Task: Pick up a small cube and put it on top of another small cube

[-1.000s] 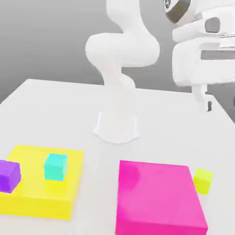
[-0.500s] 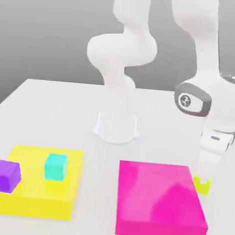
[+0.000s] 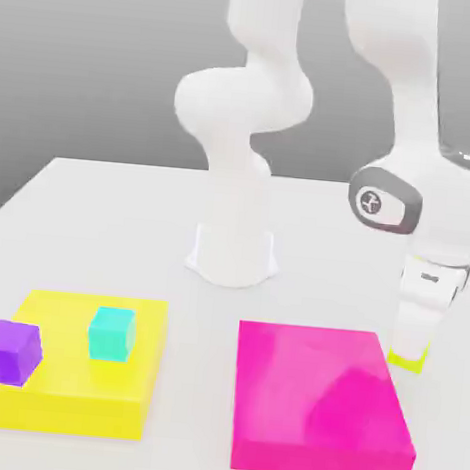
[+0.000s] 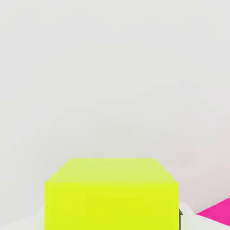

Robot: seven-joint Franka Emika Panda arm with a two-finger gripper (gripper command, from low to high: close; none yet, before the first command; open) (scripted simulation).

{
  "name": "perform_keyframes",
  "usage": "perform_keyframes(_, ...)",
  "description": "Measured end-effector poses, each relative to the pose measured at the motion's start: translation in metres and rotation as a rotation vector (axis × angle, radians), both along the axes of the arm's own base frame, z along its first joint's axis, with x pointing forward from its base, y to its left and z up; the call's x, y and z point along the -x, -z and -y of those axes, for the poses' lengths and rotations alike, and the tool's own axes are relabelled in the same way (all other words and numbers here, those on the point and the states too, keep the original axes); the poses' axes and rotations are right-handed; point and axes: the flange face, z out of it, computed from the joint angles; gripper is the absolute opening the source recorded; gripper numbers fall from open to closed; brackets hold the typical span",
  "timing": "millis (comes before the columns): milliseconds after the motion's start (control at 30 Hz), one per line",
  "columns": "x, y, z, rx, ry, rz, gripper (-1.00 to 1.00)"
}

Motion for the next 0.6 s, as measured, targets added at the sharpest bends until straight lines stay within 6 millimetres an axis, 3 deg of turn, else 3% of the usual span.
perform_keyframes(167, -0.069, -0.037, 0.091, 0.01, 0.138, 0.013, -1.0)
perform_keyframes(300, -0.098, -0.064, 0.167, 0.016, 0.206, 0.017, -1.0)
perform_keyframes(467, -0.108, -0.095, 0.281, 0.015, 0.328, 0.012, -1.0)
perform_keyframes(600, -0.089, -0.116, 0.373, 0.005, 0.43, 0.002, -1.0)
